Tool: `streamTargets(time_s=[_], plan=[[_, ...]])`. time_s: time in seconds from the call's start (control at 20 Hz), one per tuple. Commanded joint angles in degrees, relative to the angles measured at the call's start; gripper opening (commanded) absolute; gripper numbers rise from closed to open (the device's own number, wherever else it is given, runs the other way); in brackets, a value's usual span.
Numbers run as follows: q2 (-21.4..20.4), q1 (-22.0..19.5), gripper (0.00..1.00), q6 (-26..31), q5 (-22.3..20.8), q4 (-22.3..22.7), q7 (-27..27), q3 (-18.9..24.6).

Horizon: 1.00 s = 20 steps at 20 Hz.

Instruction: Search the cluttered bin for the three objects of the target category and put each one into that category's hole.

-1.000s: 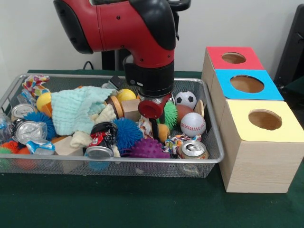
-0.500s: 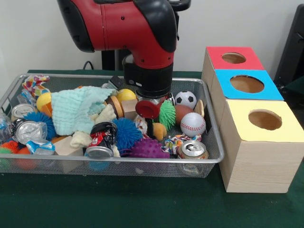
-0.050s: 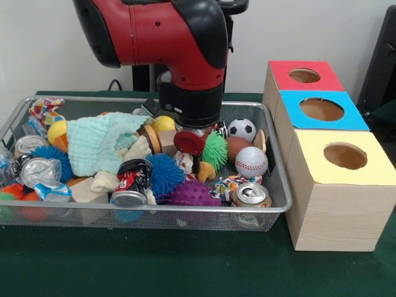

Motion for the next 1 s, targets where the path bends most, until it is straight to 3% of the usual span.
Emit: streamTargets(time_s=[0.05, 0.2, 0.55, 1.0], plan=[[1.8, -2.7, 0.00, -4.1, 0.3, -0.5, 8.9, 3.0], [-0.3, -2.8, 0.00, -3.8, 1.8, 2.2, 10.8, 3.5], [-3.1, -2.5, 0.00, -1.5, 4.4, 3.1, 11.6, 3.8], [-12.2, 0.6, 0.00, 4.6, 9.7, 8.1, 13.9, 2.4]])
